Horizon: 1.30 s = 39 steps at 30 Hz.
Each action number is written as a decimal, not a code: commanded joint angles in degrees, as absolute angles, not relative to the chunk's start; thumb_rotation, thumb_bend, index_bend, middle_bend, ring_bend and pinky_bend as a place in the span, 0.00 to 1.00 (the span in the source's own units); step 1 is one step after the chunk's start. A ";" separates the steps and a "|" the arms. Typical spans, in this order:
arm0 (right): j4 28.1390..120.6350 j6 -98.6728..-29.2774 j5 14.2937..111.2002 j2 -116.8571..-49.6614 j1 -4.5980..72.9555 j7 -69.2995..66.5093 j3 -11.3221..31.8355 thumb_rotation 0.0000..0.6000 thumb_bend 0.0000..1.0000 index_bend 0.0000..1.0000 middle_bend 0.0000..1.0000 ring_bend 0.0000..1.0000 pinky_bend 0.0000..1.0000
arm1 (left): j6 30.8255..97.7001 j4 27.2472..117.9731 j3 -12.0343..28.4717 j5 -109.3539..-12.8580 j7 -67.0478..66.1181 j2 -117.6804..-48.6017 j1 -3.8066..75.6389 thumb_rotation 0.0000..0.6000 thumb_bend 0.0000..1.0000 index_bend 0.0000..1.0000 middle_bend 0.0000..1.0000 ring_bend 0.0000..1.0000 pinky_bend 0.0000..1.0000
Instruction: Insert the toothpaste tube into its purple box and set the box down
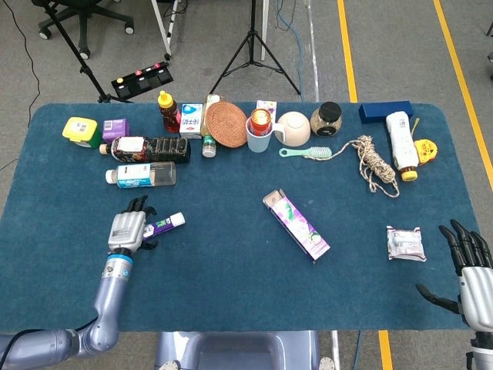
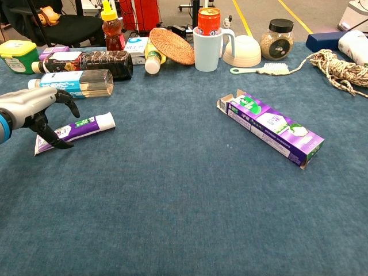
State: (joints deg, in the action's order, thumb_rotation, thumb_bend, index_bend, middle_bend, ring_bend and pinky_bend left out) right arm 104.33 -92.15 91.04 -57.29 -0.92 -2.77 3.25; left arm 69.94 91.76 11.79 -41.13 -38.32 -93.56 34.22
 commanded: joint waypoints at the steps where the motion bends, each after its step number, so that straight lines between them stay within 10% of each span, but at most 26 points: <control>1: 104.32 -92.13 91.06 -57.28 -0.91 -2.78 3.22 1.00 0.00 0.03 0.00 0.00 0.00 | 70.12 91.34 11.81 -40.85 -38.50 -93.94 34.42 1.00 0.18 0.29 0.08 0.06 0.31; 39: 104.12 -91.66 91.15 -57.50 -0.57 -3.17 3.09 1.00 0.00 0.03 0.00 0.00 0.00 | 72.50 87.90 10.20 -45.84 -39.69 -94.95 34.84 1.00 0.35 0.53 0.37 0.35 0.60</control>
